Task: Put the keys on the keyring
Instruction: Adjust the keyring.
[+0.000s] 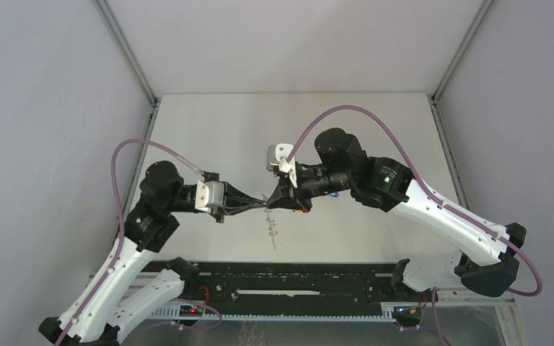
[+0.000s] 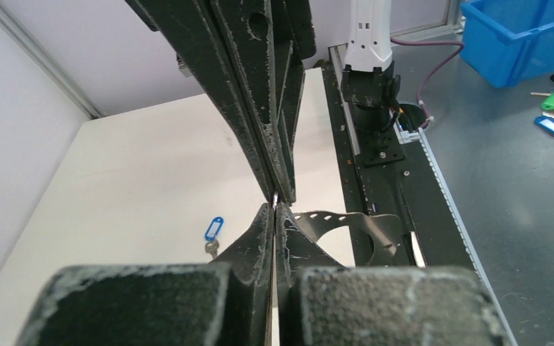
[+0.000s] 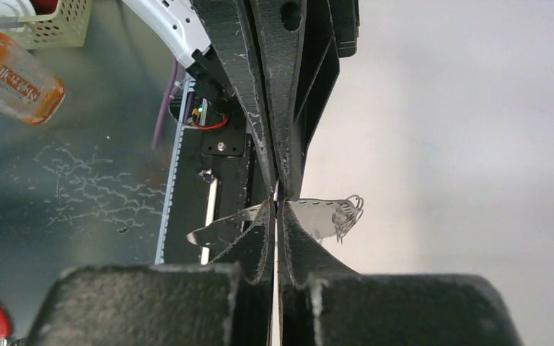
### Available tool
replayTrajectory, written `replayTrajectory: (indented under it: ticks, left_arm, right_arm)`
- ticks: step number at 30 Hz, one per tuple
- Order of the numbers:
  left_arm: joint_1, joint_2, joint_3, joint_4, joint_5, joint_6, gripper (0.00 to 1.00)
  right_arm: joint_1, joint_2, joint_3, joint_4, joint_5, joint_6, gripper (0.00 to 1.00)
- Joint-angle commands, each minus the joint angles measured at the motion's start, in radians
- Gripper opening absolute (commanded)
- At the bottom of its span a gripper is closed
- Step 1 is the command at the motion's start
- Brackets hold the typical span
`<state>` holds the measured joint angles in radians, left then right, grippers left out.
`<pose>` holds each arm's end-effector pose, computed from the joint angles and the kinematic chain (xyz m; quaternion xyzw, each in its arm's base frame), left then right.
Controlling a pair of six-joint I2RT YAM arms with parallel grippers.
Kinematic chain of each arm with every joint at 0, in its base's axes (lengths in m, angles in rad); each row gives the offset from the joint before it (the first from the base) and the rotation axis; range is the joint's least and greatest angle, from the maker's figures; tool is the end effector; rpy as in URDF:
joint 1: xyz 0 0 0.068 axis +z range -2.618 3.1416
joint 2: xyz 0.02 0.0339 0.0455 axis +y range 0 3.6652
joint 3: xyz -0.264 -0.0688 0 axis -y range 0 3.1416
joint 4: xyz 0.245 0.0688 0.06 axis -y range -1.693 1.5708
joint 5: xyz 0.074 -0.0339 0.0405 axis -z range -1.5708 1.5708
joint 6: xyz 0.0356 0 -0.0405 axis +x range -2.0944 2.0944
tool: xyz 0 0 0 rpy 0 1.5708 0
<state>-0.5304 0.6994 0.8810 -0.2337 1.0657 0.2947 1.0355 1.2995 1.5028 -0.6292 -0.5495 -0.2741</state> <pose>0.1043 -0.0973 0.3820 0.5709 0.4321 -0.4356 0.5456 0.1228 0.2435 0.4330 -0.6093 0.5522 0.4055 0.3993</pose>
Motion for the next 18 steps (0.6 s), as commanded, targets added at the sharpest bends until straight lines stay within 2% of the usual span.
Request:
replayTrajectory:
  ticks: [1,4,5,8,10,13,18]
  left_arm:
    - [0.004,-0.010,0.057,0.057,-0.016,-0.002,0.00]
    - [0.004,-0.015,0.050,0.056,-0.032,0.006,0.00]
    - [0.004,-0.014,0.050,0.054,-0.045,0.007,0.03]
    - [0.004,-0.015,0.058,0.011,-0.079,0.017,0.25]
    - [0.006,-0.021,0.061,-0.019,-0.087,0.026,0.34]
    - [0.007,-0.036,0.049,-0.037,-0.082,0.027,0.36]
    - [0.013,-0.043,0.044,-0.070,-0.082,0.041,0.34]
  right_arm:
    - [0.011,0.001,0.026,0.051,0.011,0.023,0.00]
    - [0.011,-0.011,0.009,0.071,0.021,0.036,0.00]
    - [0.011,-0.016,0.002,0.080,0.025,0.042,0.00]
    - [0.009,-0.039,-0.032,0.111,0.032,0.052,0.00]
    - [0.006,-0.055,-0.057,0.131,0.029,0.059,0.00]
    - [-0.003,-0.061,-0.065,0.137,0.009,0.069,0.00]
    - [-0.008,-0.066,-0.065,0.137,-0.008,0.072,0.00]
